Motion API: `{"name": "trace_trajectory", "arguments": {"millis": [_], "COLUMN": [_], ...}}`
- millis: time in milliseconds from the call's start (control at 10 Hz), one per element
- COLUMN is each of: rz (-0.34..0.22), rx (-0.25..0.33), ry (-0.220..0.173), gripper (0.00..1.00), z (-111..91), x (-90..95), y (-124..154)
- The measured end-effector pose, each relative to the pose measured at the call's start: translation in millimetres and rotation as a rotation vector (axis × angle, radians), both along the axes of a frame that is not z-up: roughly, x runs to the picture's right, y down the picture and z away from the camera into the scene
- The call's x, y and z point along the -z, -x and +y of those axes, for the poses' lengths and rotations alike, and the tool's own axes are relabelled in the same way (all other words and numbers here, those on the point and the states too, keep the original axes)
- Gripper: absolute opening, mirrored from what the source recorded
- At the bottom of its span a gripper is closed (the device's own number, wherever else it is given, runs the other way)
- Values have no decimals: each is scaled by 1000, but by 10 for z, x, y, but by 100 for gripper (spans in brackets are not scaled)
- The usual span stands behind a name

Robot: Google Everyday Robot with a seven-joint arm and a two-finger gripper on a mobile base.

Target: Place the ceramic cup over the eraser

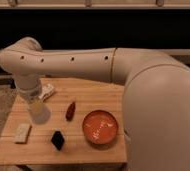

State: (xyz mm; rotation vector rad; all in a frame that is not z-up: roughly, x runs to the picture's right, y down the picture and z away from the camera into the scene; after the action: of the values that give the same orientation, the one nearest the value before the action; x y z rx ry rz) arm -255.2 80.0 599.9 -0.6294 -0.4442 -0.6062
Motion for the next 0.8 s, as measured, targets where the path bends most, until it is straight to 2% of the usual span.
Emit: {"name": "trace_trajectory", "arguments": {"millis": [200, 600, 800], "rz": [51, 126, 155], "rx": [-44, -113, -138], "ry": [9, 39, 48], "gripper": [0, 0, 0], "z": [144, 413, 512], "x": [189, 448, 500], "y": [-114, -247, -304]}}
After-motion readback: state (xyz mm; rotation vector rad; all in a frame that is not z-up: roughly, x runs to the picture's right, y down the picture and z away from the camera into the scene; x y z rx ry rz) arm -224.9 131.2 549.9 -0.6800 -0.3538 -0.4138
